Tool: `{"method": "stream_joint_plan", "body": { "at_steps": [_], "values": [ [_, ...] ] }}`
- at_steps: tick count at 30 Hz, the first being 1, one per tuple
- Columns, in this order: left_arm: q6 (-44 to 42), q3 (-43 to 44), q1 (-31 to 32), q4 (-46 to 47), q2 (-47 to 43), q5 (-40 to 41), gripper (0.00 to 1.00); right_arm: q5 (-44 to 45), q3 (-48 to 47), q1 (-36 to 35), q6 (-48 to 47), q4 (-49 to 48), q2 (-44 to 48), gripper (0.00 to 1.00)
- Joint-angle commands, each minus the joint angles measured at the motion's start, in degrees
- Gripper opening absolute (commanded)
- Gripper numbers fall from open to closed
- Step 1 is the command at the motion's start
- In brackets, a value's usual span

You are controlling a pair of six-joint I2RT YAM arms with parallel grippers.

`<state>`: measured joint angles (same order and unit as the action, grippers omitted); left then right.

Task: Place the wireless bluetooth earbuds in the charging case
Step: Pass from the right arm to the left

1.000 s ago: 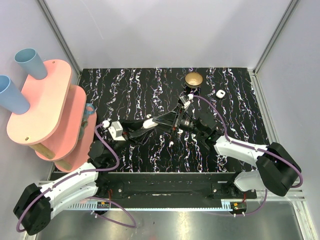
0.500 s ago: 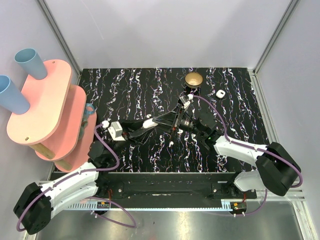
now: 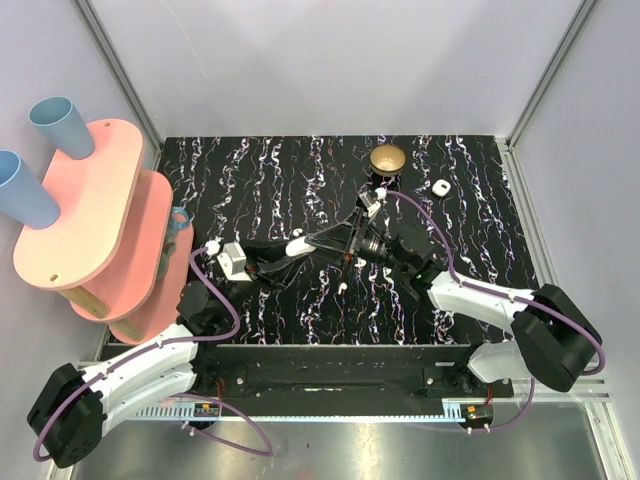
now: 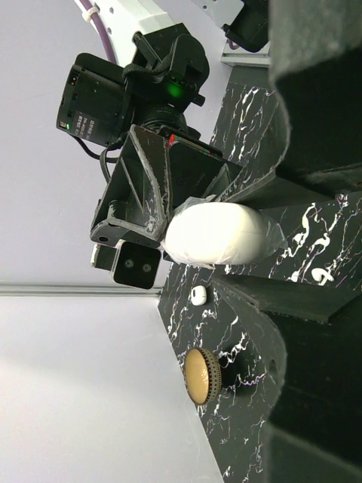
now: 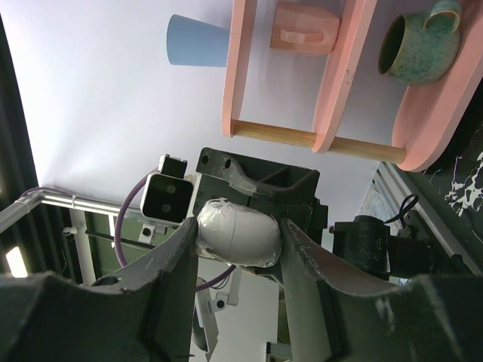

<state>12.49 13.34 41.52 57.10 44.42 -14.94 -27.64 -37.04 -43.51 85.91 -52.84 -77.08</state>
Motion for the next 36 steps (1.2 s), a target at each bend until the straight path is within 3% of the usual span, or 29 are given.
{"method": "stream_joint_plan", "body": {
  "at_steps": [1, 8, 17, 27, 36],
  "values": [
    [0.5, 0.8, 0.2, 4.3, 0.4, 0.5, 0.43, -0.5, -0.2, -0.2, 0.5, -3.8, -0.3, 0.01],
    [0.9, 0.8, 0.3, 5.5, 1.0, 0.4, 0.48, -0.5, -0.1, -0.2, 0.6, -3.8, -0.4, 0.01],
    [0.9, 0.7, 0.5, 5.5, 1.2, 0.7, 0.38, -0.4, -0.1, -0.1, 0.6, -4.3, -0.5, 0.01],
    [1.3, 0.8, 0.5, 5.5, 1.8, 0.1, 0.46, -0.4, -0.1, -0.2, 0.8, -4.9, -0.5, 0.01],
    [1.2, 1.0, 0.6, 5.8, 1.4, 0.8, 0.46, -0.3, 0.2, -0.2, 1.0, -4.9, -0.6, 0.01]
  ]
}}
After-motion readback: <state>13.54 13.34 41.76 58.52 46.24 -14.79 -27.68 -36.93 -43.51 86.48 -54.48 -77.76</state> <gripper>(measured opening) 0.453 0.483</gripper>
